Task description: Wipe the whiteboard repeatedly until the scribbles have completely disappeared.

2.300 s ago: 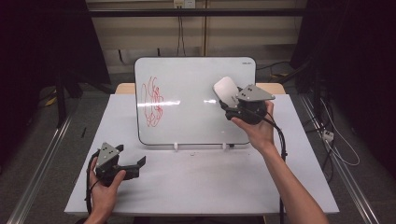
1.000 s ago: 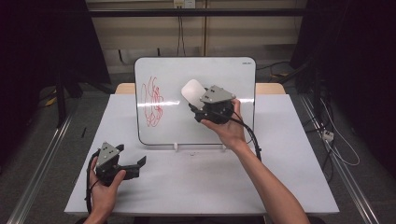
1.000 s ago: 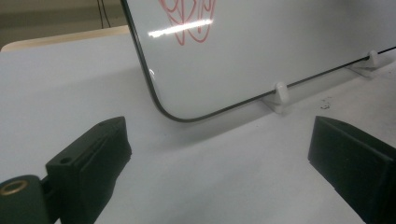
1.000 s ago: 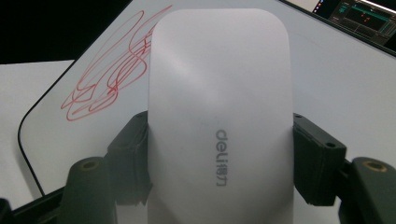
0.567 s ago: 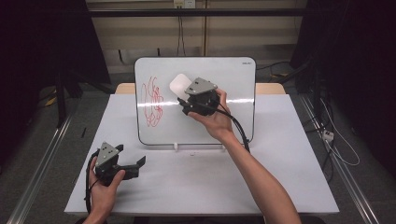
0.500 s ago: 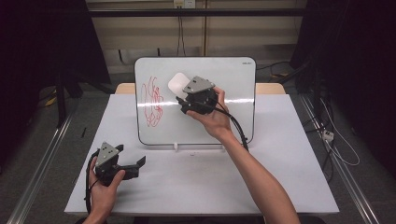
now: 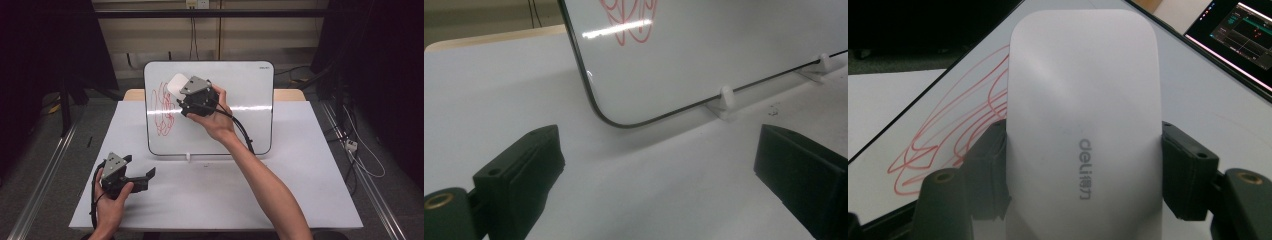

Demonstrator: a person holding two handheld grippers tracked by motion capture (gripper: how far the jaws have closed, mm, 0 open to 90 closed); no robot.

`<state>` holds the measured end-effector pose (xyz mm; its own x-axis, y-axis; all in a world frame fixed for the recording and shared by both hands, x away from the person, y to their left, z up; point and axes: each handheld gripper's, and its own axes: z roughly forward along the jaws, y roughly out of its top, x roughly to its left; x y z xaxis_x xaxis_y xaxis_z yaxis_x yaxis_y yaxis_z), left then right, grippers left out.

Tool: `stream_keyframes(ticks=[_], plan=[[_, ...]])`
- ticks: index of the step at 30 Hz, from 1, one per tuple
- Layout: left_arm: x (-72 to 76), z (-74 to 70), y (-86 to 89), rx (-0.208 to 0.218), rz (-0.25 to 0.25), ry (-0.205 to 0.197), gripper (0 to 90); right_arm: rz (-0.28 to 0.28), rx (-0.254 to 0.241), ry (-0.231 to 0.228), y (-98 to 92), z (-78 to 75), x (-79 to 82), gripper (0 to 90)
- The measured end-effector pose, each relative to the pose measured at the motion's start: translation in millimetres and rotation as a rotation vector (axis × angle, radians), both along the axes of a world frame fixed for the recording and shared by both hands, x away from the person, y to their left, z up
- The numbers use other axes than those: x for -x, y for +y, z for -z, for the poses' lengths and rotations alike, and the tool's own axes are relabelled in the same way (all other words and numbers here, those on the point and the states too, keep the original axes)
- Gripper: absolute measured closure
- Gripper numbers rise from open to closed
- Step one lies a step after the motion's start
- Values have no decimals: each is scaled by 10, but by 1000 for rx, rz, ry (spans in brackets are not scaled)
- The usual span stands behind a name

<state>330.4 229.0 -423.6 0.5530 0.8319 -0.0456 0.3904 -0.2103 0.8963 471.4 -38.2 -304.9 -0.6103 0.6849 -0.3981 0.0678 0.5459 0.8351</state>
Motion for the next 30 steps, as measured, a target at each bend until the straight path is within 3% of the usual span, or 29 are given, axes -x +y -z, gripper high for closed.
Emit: stream_keyframes(ticks=[16, 23, 30], plan=[[3, -3, 21, 2, -3, -1, 52, 17, 55, -7, 242, -35, -182, 317], [5, -3, 34, 4, -6, -1, 51, 31, 58, -13, 290, -5, -206, 316], [8, -7, 29, 6, -3, -3, 51, 36, 93, -19, 342, 27, -226, 315]])
